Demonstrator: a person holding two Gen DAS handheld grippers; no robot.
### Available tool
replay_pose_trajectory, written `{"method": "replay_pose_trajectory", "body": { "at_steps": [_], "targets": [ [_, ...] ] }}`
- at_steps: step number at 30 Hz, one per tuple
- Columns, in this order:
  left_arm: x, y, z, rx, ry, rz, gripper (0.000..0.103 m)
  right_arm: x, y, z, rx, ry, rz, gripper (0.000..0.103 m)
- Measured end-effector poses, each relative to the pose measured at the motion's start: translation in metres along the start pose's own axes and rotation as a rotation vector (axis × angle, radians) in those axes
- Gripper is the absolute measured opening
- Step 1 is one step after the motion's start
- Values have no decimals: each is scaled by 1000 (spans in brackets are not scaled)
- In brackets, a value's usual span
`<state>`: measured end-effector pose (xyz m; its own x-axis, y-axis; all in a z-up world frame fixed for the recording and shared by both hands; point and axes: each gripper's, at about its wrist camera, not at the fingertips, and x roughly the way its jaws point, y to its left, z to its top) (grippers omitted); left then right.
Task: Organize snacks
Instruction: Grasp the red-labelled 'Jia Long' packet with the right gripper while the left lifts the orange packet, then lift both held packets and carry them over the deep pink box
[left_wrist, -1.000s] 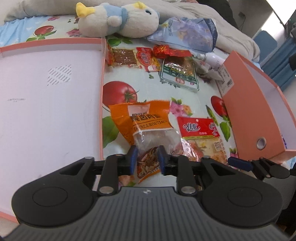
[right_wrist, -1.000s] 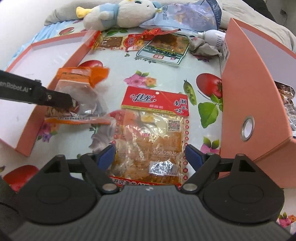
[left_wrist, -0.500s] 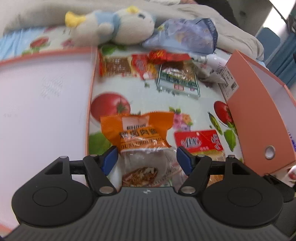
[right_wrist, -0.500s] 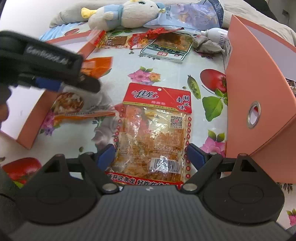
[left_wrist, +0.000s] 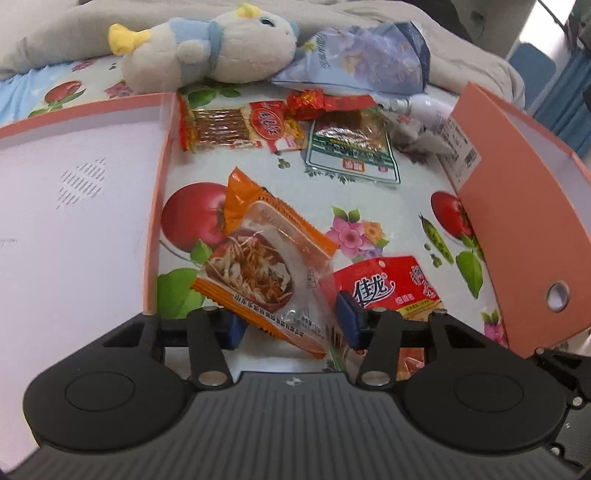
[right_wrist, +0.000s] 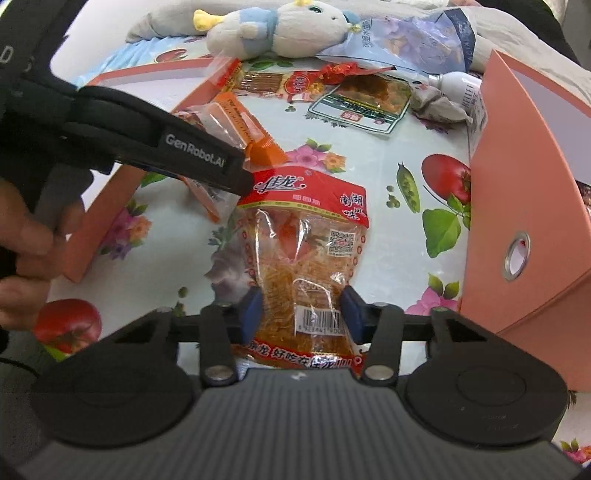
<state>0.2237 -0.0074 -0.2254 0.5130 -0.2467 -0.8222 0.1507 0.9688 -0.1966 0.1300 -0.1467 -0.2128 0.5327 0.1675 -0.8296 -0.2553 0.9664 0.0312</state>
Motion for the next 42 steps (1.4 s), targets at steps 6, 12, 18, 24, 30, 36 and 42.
{"method": "replay_pose_trajectory", "body": {
  "at_steps": [6, 12, 18, 24, 30, 36, 42],
  "targets": [
    [-21, 5, -7, -23, -30, -3, 44, -10, 3, 0, -8, -16, -8, 37],
    [-44, 6, -18, -63, -55, -18, 43, -25, 3, 0, 10, -31, -37, 36],
    [-71, 0, -20, -70, -81, -29, 43, -42, -3, 0, 56, -39, -46, 36],
    [-93, -8, -12, -72, -117, -40, 43, -62, -11, 12, 102, -78, -40, 36],
    [-113, -19, 3, -66, -150, -61, 43, -84, -20, 30, 128, -127, -22, 36],
    [-123, -30, 23, -50, -175, -56, 43, -101, -29, 49, 128, -200, -26, 36],
    [-142, -42, 50, -27, -238, -61, 43, -120, -46, 67, 148, -272, -31, 36]
  ]
}}
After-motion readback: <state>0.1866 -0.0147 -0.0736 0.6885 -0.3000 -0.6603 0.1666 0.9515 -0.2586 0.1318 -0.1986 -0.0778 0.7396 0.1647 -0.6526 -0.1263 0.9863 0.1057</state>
